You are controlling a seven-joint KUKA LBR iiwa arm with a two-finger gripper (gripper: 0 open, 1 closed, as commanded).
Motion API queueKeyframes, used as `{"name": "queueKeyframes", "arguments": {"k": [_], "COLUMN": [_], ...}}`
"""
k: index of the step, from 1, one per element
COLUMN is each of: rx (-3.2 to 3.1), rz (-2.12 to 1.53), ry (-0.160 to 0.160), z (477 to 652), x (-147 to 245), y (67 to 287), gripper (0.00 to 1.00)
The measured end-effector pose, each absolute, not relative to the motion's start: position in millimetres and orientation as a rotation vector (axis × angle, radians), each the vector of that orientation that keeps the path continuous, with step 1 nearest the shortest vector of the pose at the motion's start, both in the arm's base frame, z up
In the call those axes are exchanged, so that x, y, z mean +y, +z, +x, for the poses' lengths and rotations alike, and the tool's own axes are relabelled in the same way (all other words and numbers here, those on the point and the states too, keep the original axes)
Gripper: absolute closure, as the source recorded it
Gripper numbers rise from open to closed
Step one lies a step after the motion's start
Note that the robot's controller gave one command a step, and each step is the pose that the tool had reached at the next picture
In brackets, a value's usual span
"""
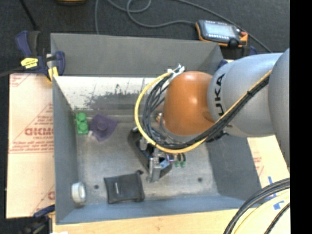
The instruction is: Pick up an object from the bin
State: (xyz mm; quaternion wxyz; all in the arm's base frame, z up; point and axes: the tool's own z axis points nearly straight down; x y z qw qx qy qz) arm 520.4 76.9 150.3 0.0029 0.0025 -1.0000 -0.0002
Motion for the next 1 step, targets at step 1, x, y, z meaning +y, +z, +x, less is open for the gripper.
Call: {"name": "queueKeyframes", "arguments": {"k": [1], "rx": [-3.144], "rz": [0.004], "ry": [-0.002], "z": [522.2], "x": [76.6], "y": [154.7], "gripper": [0.00]}}
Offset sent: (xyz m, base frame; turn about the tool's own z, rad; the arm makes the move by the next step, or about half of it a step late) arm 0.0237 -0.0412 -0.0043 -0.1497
